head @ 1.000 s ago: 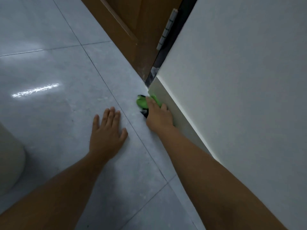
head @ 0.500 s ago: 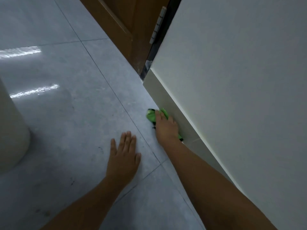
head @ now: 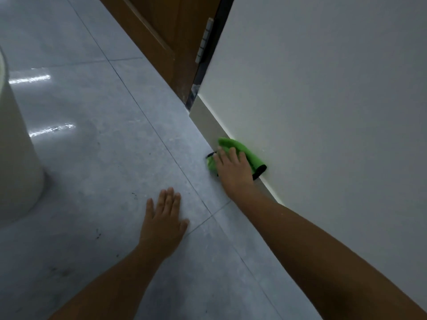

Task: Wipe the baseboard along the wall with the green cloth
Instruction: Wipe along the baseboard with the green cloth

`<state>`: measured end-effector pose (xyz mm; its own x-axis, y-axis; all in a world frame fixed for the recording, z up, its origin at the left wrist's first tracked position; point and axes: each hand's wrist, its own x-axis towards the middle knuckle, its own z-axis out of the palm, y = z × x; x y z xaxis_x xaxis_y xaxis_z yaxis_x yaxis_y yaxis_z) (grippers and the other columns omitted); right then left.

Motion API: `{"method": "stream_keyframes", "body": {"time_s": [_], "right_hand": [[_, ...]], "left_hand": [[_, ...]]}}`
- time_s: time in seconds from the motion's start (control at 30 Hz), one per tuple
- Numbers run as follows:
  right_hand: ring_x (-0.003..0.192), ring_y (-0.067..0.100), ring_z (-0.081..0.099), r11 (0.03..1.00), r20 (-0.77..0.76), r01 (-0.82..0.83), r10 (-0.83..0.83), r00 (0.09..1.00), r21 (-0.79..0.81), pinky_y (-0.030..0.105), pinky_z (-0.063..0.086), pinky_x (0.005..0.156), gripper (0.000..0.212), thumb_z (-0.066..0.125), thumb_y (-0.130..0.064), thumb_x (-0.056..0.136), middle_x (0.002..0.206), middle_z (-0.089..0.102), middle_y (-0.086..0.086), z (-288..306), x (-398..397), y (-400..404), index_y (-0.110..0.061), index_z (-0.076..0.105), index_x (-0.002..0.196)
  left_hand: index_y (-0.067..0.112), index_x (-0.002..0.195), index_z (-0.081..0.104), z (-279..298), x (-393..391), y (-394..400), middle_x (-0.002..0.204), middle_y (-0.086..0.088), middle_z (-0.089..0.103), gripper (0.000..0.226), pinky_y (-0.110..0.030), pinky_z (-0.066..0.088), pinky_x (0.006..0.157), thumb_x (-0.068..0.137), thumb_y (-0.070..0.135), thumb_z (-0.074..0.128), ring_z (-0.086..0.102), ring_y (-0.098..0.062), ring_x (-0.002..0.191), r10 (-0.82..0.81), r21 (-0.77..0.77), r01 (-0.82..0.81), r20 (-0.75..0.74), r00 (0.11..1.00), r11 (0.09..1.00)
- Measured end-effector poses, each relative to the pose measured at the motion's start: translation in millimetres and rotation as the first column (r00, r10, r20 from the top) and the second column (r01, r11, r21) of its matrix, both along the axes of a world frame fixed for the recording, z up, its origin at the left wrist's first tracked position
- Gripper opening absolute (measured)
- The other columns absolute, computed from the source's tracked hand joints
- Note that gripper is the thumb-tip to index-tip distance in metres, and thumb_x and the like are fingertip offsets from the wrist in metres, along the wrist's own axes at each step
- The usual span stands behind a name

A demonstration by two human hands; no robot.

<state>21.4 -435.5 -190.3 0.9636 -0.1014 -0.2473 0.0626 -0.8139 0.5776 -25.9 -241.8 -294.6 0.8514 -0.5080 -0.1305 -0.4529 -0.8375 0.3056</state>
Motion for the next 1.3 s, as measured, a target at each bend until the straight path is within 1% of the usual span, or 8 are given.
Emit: {"method": "stream_keyframes", "body": {"time_s": [0.17,0.3,0.43,0.77,0.9,1.0,1.17,1.3], "right_hand": [[0.144,0.034,0.009,0.976,-0.186,-0.112,0.076,0.980,-0.189,0.049,-0.020,0.111,0.057,0.015,-0.021,0.093,0.158,0.014,0.009,-19,-78,-55,-0.010,0.017,0.149],[0.137,0.033,0.028,0.985,-0.358,-0.091,0.033,0.933,-0.144,0.046,0.011,0.113,0.060,0.020,-0.017,0.084,0.145,0.044,0.011,-16,-149,-78,-0.005,0.048,0.135],[0.146,0.023,-0.007,0.997,-0.263,0.017,0.004,0.965,0.080,0.044,0.022,0.114,0.053,0.020,-0.007,0.098,0.160,0.000,0.007,-27,-80,-55,-0.002,0.007,0.149],[0.146,0.028,-0.001,0.995,-0.063,-0.078,0.082,0.995,0.061,0.037,0.000,0.117,0.056,0.025,-0.023,0.101,0.159,0.006,0.015,-34,51,-23,0.002,0.007,0.148],[0.129,0.024,0.047,0.969,0.032,-0.067,0.062,0.998,0.236,0.030,0.038,0.104,0.056,0.027,-0.010,0.084,0.138,0.053,0.013,-65,-56,-57,0.001,0.042,0.136],[0.115,0.026,0.060,0.925,0.007,0.115,-0.126,0.992,0.363,0.034,0.051,0.089,0.070,0.027,-0.003,0.078,0.129,0.059,0.017,-68,-154,-65,0.005,0.012,0.146],[0.104,0.017,0.066,0.807,-0.078,0.309,-0.314,0.946,0.503,0.014,0.050,0.054,0.076,0.049,0.001,0.071,0.138,0.048,0.006,-53,-199,-57,-0.001,0.027,0.144],[0.129,0.024,0.045,0.809,-0.028,0.187,-0.207,0.978,0.557,0.031,0.051,0.079,0.077,0.055,0.003,0.082,0.157,0.019,0.008,-43,-90,-27,-0.010,0.019,0.149]], "left_hand": [[0.005,0.137,0.036,-6,11,26,0.142,-0.018,0.043,0.075,-0.041,0.006,0.109,0.093,0.060,0.010,0.037,-0.030,0.131,-0.164,-0.037,0.162,-0.082,0.983,0.986],[0.003,0.137,0.040,-9,3,18,0.145,-0.019,0.037,0.076,-0.047,0.008,0.110,0.093,0.057,0.011,0.024,-0.029,0.136,-0.124,-0.055,0.120,-0.073,0.990,0.991],[0.004,0.139,0.038,-10,4,20,0.147,-0.017,0.034,0.076,-0.044,0.005,0.110,0.092,0.059,0.012,0.021,-0.027,0.137,-0.126,-0.030,0.125,-0.029,0.992,0.992],[0.007,0.141,0.033,-9,4,19,0.147,-0.015,0.033,0.073,-0.039,0.004,0.110,0.092,0.059,0.018,0.019,-0.025,0.137,-0.114,0.005,0.114,0.034,0.993,0.993],[0.007,0.140,0.036,-9,3,20,0.147,-0.015,0.035,0.074,-0.040,0.002,0.110,0.092,0.059,0.015,0.020,-0.025,0.137,-0.119,0.009,0.119,0.007,0.993,0.993],[0.006,0.141,0.035,-11,6,22,0.148,-0.016,0.034,0.075,-0.039,0.001,0.110,0.092,0.059,0.015,0.018,-0.024,0.137,-0.131,0.020,0.131,0.005,0.991,0.991],[0.003,0.139,0.035,-10,4,13,0.147,-0.016,0.034,0.072,-0.045,0.003,0.110,0.094,0.055,0.013,0.020,-0.026,0.137,-0.077,-0.026,0.078,0.036,0.996,0.997],[0.003,0.142,0.030,-18,14,-8,0.149,-0.016,0.030,0.067,-0.051,0.008,0.110,0.095,0.049,0.016,0.023,-0.027,0.139,-0.069,-0.027,0.072,0.125,0.990,0.997]]}}
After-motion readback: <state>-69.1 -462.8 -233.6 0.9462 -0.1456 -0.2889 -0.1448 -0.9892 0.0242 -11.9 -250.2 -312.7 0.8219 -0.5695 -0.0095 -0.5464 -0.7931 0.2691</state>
